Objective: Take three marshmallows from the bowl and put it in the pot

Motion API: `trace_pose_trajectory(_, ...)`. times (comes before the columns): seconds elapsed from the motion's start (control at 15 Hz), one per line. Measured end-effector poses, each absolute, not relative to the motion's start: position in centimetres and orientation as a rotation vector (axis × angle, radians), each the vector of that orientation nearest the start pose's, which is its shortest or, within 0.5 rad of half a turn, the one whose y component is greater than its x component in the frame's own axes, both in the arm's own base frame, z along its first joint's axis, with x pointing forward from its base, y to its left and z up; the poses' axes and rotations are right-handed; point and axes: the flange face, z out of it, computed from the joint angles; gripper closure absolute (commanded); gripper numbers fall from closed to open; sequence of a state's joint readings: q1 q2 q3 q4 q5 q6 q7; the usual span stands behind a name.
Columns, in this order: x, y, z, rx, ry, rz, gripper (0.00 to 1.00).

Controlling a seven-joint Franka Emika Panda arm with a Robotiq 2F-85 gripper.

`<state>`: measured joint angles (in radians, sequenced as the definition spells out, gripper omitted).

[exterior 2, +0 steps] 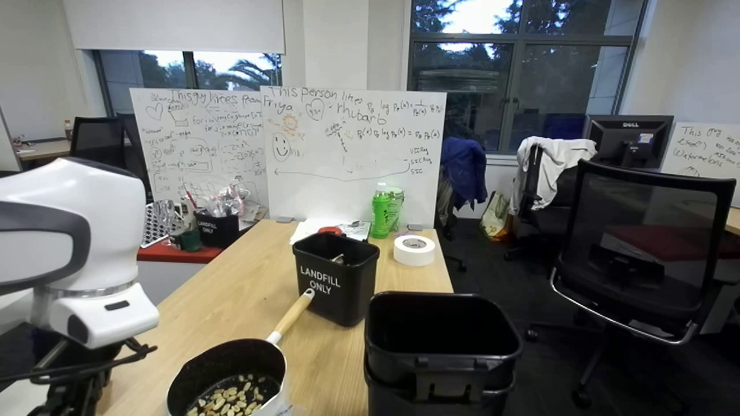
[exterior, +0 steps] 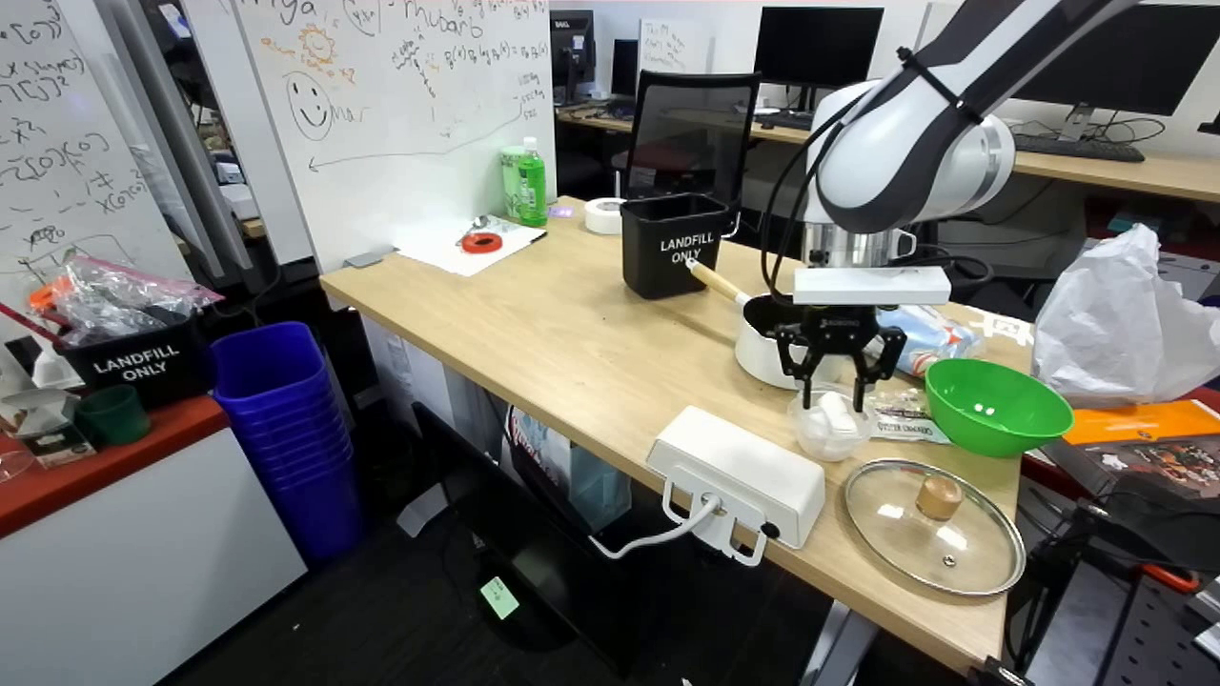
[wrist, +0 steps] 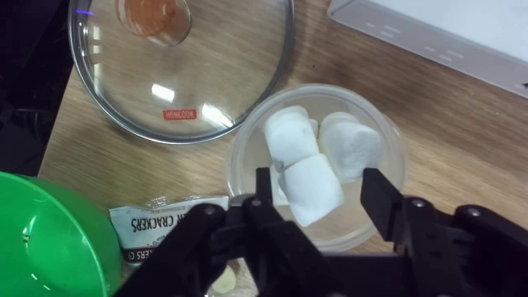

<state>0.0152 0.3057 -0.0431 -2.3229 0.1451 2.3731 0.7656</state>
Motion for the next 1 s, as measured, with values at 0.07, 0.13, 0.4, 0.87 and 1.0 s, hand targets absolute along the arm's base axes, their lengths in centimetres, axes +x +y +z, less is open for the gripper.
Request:
trace_pose_trajectory(0.07,49.2,-1.37,18.91,-2.817,1.381,0.418,0.71)
trace_pose_trajectory(0.13,49.17,-1.45,18.85,-2.816,1.384,0.419,0.77)
trace_pose_trajectory(0.4,49.25,-1.89,18.9,-2.812,1.396,0.416,0.85)
trace_pose_trajectory(0.87,49.25,-1.94,18.9,-2.811,1.398,0.416,0.89)
trace_pose_trajectory(1.0,49.25,-1.95,18.91,-2.811,1.398,0.418,0.9)
